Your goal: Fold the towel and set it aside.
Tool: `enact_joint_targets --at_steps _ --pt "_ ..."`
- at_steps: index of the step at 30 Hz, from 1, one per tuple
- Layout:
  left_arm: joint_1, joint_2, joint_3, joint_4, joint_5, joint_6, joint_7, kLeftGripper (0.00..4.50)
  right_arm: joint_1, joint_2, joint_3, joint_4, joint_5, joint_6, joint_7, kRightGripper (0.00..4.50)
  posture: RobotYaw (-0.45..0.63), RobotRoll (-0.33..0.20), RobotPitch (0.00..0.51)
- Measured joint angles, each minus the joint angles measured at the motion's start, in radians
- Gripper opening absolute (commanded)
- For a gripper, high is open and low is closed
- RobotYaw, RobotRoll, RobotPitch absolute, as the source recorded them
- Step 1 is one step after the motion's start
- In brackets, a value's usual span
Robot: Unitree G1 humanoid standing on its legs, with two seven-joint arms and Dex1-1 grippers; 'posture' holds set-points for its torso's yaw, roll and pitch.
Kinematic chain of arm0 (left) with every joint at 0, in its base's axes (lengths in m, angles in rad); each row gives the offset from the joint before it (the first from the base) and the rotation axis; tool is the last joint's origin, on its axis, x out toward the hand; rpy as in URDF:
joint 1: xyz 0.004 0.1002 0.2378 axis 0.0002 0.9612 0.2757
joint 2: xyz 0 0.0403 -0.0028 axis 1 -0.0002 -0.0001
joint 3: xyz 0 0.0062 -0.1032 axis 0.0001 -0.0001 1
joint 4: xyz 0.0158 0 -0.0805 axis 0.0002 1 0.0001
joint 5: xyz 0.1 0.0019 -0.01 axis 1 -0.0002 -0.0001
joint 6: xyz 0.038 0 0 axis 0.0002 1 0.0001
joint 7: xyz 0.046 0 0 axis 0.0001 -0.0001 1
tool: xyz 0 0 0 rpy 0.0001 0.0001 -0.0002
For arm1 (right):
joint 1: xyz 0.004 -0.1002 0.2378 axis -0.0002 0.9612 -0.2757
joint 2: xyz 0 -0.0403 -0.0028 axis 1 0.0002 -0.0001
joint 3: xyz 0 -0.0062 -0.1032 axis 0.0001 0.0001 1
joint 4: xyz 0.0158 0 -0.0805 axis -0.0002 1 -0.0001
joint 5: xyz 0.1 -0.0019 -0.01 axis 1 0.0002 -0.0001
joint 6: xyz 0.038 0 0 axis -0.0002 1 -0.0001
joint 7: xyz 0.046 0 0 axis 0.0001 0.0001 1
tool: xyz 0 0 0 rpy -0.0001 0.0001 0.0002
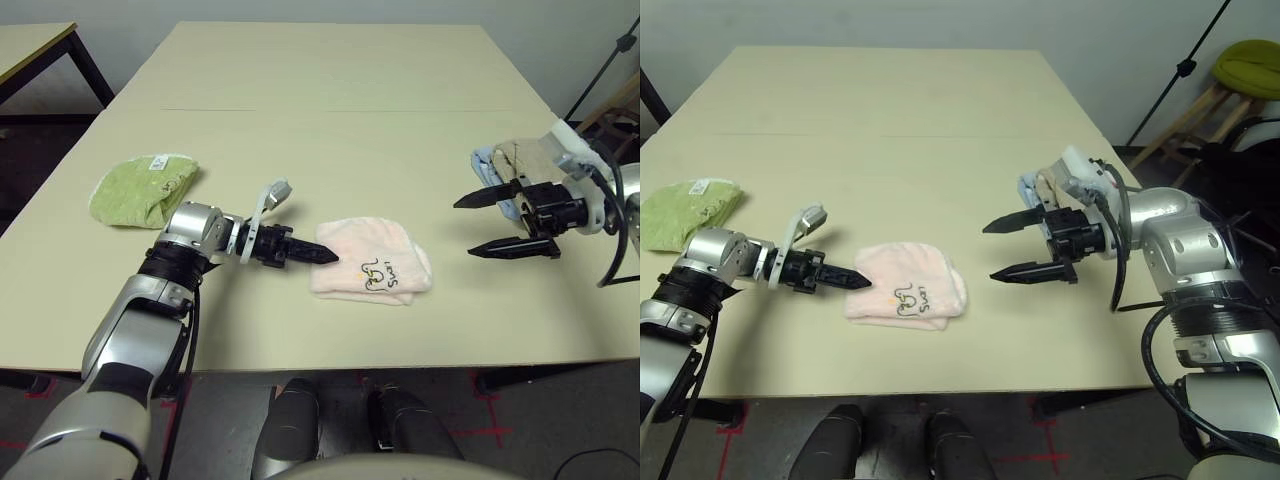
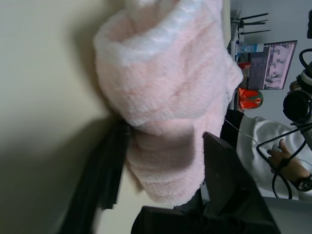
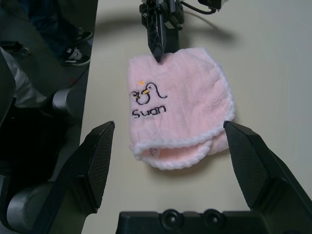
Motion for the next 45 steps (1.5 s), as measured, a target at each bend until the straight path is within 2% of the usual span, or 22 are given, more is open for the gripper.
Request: enact_joint_targets --at_steps 6,14,17,22,30,35,40,45 --pt "0.013 -0.032 0.041 -0.014 -0.014 0.045 0.062 0.05 0.002 0.005 -0.002 -0.008 -0.005 0.000 0.000 4.50 0.10 0.000 0.143" --pt "0.038 -0.058 0.136 -0.027 -0.044 0.046 0.146 0.02 0.009 0.014 -0.008 -0.005 -0.025 0.000 0.000 4.50 0.11 0.000 0.146" --pt "0.041 -0.052 0.207 -0.029 -0.055 0.020 0.183 0.02 0.013 0.016 -0.010 0.004 -0.029 0.000 0.000 4.50 0.12 0.000 0.147" --pt "0.041 -0.001 0.303 -0.069 -0.071 -0.033 0.221 0.02 0.013 0.018 -0.014 0.018 -0.037 -0.006 0.000 4.50 0.13 0.000 0.148" --pt "0.028 0.084 0.454 -0.104 -0.065 -0.205 0.327 0.02 0.006 0.041 -0.013 0.041 -0.044 -0.019 0.000 4.50 0.14 0.000 0.148" --pt "-0.023 0.138 0.613 -0.074 -0.069 -0.329 0.446 0.02 -0.006 0.057 -0.013 0.048 -0.046 -0.022 0.000 4.50 0.15 0.000 0.145" --pt "-0.027 0.163 0.741 -0.067 -0.075 -0.440 0.561 0.02 -0.012 0.129 -0.021 0.049 -0.054 -0.030 -0.006 4.50 0.17 0.000 0.144" --pt "-0.001 0.164 0.823 -0.062 -0.091 -0.523 0.647 0.02 -0.056 0.229 -0.080 0.069 -0.052 -0.055 -0.076 4.50 0.17 0.000 0.144"
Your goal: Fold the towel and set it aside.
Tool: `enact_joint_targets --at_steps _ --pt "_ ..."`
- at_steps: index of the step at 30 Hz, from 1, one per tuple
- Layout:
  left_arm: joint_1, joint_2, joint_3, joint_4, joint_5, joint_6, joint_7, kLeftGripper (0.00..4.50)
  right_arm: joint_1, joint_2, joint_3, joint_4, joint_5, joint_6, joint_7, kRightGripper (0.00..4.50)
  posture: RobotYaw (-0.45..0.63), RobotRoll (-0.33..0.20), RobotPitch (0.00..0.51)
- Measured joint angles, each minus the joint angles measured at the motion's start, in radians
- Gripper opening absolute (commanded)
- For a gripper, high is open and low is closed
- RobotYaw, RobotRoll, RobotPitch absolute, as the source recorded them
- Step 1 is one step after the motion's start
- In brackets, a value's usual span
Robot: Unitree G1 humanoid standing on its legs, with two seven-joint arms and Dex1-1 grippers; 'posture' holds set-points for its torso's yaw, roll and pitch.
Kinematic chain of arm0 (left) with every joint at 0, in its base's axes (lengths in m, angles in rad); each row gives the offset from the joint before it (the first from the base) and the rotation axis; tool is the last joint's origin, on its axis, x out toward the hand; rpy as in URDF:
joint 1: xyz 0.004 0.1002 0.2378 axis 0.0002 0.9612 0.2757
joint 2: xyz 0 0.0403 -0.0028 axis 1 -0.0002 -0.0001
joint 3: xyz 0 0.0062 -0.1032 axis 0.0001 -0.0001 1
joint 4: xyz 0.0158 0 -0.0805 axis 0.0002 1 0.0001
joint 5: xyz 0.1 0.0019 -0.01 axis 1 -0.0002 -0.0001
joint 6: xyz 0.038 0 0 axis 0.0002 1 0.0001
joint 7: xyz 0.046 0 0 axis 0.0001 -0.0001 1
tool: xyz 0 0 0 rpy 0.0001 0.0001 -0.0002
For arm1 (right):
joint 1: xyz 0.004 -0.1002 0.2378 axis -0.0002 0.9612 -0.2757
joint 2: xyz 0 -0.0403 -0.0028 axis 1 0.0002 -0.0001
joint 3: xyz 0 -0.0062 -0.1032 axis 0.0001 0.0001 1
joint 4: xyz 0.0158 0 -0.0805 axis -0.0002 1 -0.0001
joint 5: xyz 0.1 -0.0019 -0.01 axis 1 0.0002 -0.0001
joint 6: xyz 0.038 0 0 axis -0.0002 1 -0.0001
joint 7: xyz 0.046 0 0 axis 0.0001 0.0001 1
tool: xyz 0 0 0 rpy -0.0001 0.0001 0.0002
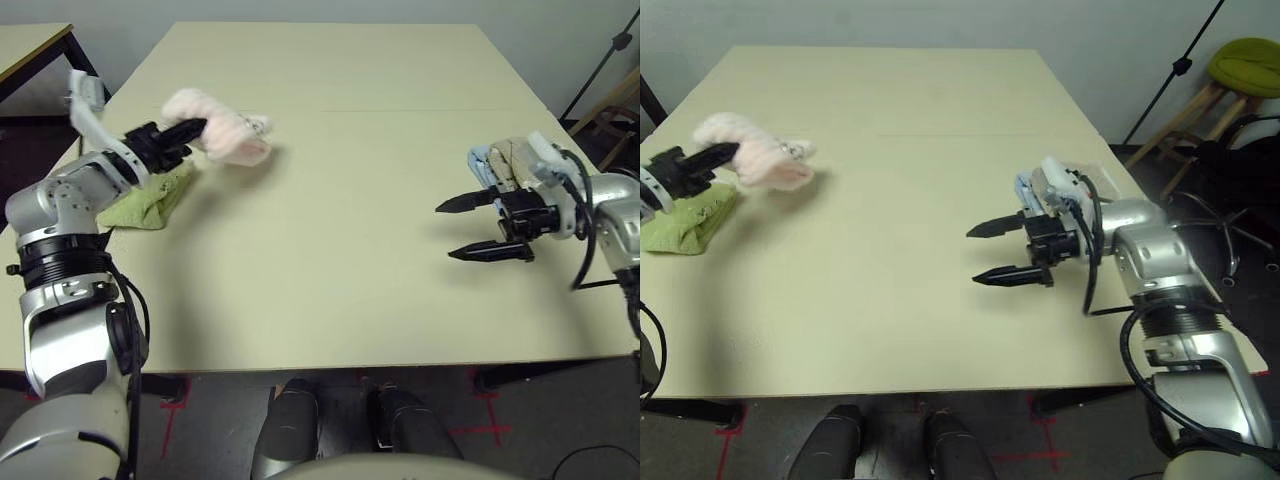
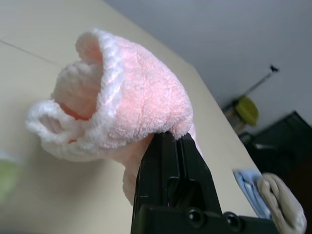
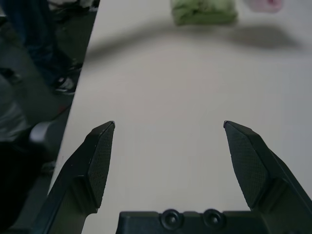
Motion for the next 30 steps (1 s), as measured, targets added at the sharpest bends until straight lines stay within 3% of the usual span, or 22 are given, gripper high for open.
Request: enact_joint_targets --at_steps 10,18,30 --pt "0.100 -0.014 0.108 -0.012 -0.023 -0.113 0.129 0.02 -0.011 0.024 -0.047 0.019 -0.001 -0.005 -0.020 4.50 0.17 0.000 0.140" --pt "0.212 -0.093 0.171 -0.033 -0.041 -0.217 0.251 0.02 0.009 0.028 -0.057 0.016 -0.001 -0.005 -0.020 4.50 0.15 0.000 0.140" --pt "0.350 -0.138 0.202 -0.083 -0.042 -0.345 0.368 0.02 0.017 0.039 -0.075 0.015 -0.002 0.002 -0.020 4.50 0.17 0.000 0.127"
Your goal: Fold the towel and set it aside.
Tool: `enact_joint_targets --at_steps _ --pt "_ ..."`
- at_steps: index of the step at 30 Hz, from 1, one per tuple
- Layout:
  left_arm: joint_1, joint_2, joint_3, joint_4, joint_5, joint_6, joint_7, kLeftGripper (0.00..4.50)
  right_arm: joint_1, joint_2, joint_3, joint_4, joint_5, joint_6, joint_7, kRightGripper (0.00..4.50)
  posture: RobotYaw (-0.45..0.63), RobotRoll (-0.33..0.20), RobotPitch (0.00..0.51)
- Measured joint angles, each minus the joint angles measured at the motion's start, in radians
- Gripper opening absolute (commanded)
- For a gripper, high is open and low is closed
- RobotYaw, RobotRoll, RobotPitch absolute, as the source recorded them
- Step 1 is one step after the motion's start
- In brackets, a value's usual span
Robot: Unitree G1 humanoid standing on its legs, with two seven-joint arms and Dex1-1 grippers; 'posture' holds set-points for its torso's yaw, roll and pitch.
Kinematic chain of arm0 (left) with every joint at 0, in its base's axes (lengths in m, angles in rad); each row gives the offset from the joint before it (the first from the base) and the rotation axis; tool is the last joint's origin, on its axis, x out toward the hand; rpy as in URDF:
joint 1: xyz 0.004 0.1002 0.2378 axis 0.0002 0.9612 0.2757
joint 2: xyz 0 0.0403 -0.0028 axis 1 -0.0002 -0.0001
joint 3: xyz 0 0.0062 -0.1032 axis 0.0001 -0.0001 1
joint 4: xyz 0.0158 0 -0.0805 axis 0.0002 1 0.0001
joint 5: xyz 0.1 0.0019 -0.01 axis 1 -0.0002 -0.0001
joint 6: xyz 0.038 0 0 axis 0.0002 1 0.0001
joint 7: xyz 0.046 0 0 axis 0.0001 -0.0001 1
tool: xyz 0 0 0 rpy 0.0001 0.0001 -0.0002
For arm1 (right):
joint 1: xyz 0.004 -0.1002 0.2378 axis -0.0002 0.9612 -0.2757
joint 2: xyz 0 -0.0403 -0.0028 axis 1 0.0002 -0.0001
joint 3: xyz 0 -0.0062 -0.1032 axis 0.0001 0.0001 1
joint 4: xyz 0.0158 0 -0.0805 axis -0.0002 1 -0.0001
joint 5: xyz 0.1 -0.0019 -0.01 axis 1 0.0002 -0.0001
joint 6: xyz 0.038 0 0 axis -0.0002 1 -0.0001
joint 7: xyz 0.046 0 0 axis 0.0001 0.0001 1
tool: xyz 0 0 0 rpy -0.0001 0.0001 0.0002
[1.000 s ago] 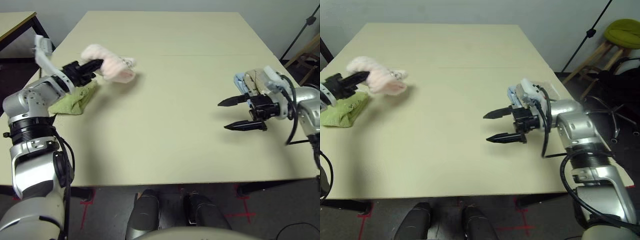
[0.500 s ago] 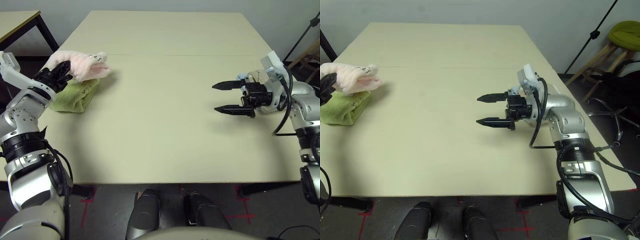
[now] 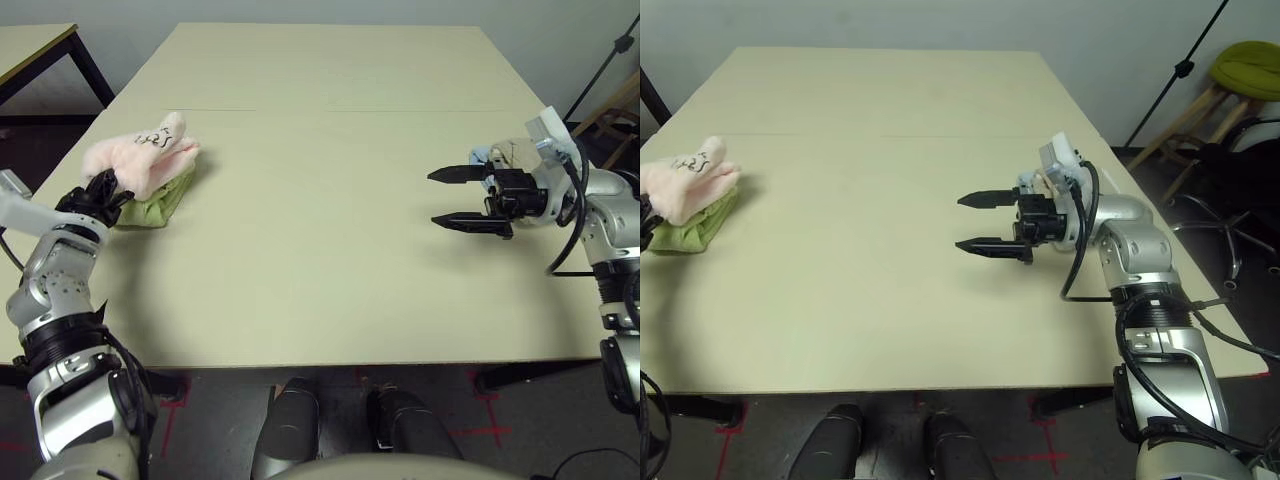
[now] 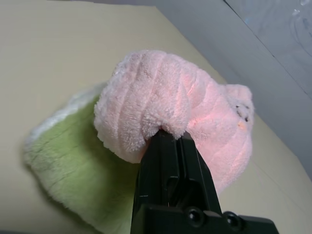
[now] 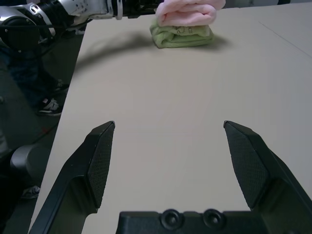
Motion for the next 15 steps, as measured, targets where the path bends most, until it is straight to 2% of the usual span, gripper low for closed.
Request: enact_joint_targets --at_steps 11,15 --pt "0.057 -0.090 -0.014 -0.142 -0.045 0.030 0.077 0.02 -0.002 0.005 0.000 0.006 -0.011 0.000 0.009 4.50 0.17 0.000 0.131" --pt "0.073 -0.093 -0.032 -0.172 -0.051 0.058 0.087 1.04 -0.002 0.006 0.000 0.006 -0.013 0.000 0.010 4.50 0.17 0.000 0.133"
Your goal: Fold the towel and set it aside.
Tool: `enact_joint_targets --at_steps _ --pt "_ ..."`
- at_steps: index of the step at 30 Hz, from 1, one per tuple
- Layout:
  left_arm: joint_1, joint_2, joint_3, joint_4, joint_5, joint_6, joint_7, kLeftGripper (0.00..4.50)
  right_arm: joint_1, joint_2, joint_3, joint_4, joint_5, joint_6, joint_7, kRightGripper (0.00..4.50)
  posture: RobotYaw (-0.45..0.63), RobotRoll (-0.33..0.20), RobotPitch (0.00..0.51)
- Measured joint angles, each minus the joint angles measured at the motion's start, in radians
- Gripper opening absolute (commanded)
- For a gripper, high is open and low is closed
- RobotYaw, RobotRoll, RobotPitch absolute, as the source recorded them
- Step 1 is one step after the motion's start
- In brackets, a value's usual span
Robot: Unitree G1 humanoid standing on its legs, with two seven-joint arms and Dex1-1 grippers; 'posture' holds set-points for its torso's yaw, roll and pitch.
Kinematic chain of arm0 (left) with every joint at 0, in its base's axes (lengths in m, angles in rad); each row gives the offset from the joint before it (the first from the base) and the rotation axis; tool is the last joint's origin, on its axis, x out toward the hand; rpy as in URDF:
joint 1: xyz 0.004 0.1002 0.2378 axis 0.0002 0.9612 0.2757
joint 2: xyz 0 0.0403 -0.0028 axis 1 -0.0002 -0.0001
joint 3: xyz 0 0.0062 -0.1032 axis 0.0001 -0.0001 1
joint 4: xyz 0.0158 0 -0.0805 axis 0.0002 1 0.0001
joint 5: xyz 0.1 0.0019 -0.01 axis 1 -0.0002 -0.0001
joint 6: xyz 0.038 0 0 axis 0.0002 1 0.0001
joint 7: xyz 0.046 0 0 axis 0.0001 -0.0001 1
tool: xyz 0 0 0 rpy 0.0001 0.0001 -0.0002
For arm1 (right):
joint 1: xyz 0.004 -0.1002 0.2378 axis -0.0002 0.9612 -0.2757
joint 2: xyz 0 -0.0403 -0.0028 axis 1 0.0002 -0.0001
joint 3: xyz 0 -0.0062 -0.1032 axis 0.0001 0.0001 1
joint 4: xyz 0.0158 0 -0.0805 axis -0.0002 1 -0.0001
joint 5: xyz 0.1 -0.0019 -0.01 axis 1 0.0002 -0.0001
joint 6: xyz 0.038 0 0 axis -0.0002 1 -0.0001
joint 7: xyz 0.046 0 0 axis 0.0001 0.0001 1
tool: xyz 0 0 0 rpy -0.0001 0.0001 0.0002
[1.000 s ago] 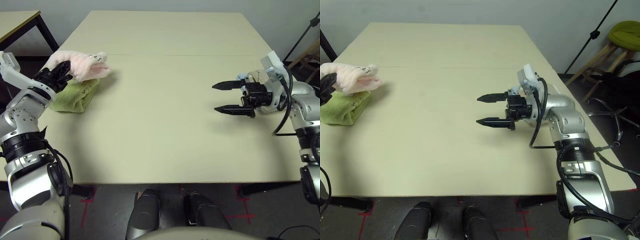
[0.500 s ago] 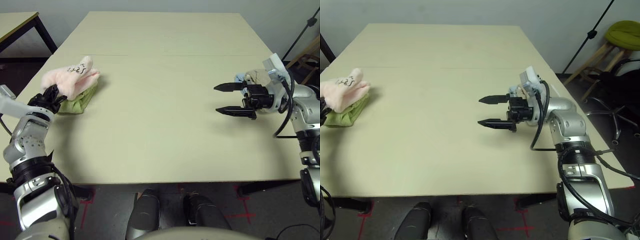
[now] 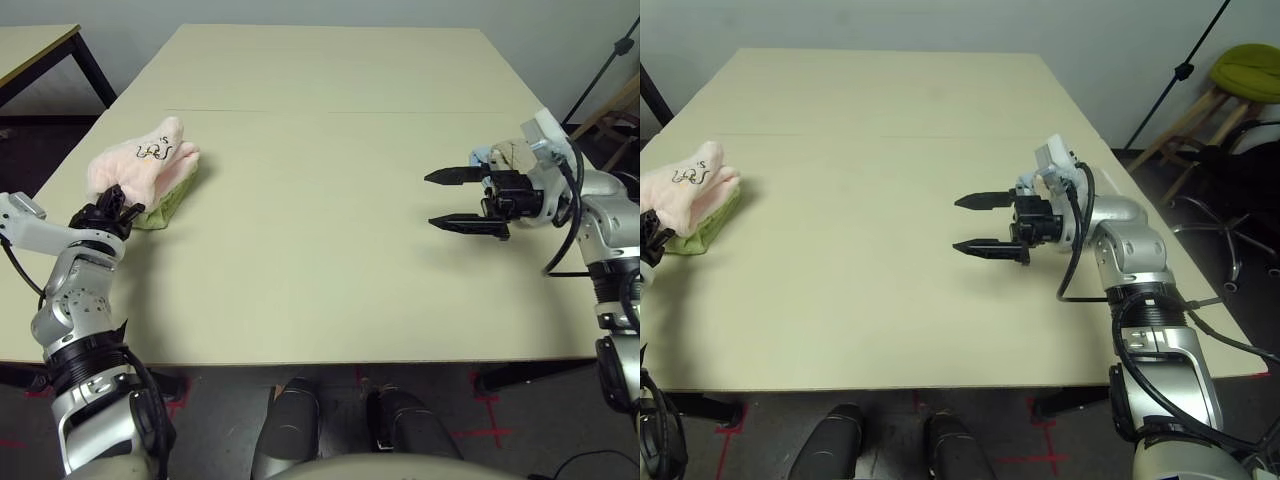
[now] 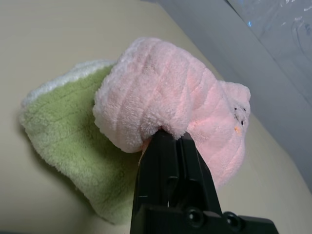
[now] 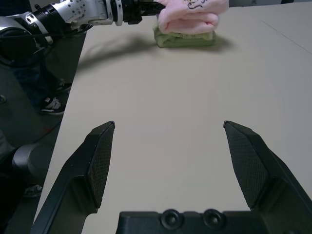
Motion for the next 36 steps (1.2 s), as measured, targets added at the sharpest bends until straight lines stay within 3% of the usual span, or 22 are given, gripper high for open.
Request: enact_joint_targets --at_steps 11,18,22,26,31,36 --pt "0.132 0.075 -0.005 -0.208 -0.040 0.151 0.015 4.48 -0.002 0.000 0.000 0.002 -0.003 0.005 0.000 4.50 0.19 0.000 0.132" --pt "0.200 0.259 0.008 -0.381 -0.081 0.280 -0.035 4.48 -0.003 0.011 -0.039 0.001 0.009 0.044 -0.045 4.50 0.21 0.000 0.134" --pt "0.175 0.284 -0.007 -0.458 -0.144 0.306 -0.105 4.48 -0.002 0.058 -0.087 -0.002 0.018 0.067 -0.189 4.50 0.21 0.000 0.133" --pt "0.179 0.199 -0.074 -0.480 -0.091 0.205 -0.132 4.48 0.028 0.139 -0.171 -0.001 -0.002 0.022 -0.423 4.50 0.20 0.000 0.132" --pt "0.187 0.067 -0.142 -0.412 0.083 -0.040 -0.097 4.48 0.096 0.248 -0.294 -0.037 -0.030 -0.091 -0.753 4.50 0.17 0.000 0.124" --pt "0.210 0.006 -0.174 -0.282 0.293 -0.331 -0.015 4.48 0.205 0.336 -0.330 -0.081 -0.157 -0.278 -1.058 4.50 0.17 0.000 0.117"
